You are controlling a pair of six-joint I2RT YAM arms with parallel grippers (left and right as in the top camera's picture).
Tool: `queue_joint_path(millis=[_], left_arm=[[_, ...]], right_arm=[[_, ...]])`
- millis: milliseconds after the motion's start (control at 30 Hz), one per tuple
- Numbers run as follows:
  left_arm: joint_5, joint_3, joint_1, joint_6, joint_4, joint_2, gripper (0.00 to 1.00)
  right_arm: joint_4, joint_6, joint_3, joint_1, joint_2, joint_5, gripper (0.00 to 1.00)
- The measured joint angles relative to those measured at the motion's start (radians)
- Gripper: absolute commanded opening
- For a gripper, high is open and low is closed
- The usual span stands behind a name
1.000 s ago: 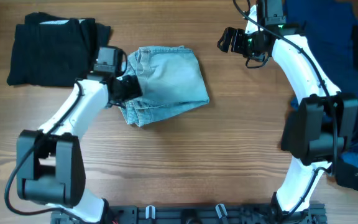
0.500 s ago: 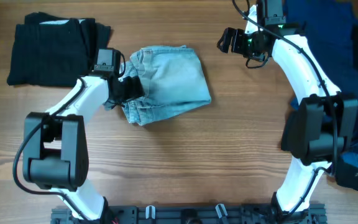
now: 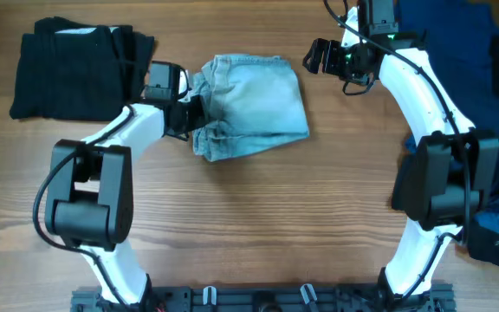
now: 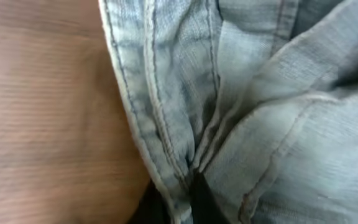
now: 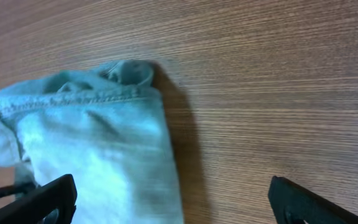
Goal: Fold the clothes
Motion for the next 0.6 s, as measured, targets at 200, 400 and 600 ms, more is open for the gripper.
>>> queue_joint_path(millis=[200, 400, 600], left_arm=[[0.019, 0.000, -0.011, -0.001, 0.098, 0.019, 0.04], [0.018, 0.034, -0.012, -0.001, 0.093, 0.003, 0.04], [0.018, 0.062, -0.006, -0.005, 0.063, -0.089, 0.04]], right_arm=[[0.000, 0.000, 0.000, 0.000, 0.000, 0.000, 1.00], [-0.006, 0.000, 0.000, 0.000, 0.000, 0.000, 1.00], [-0.024, 0.000, 0.000, 0.000, 0.000, 0.000, 1.00]])
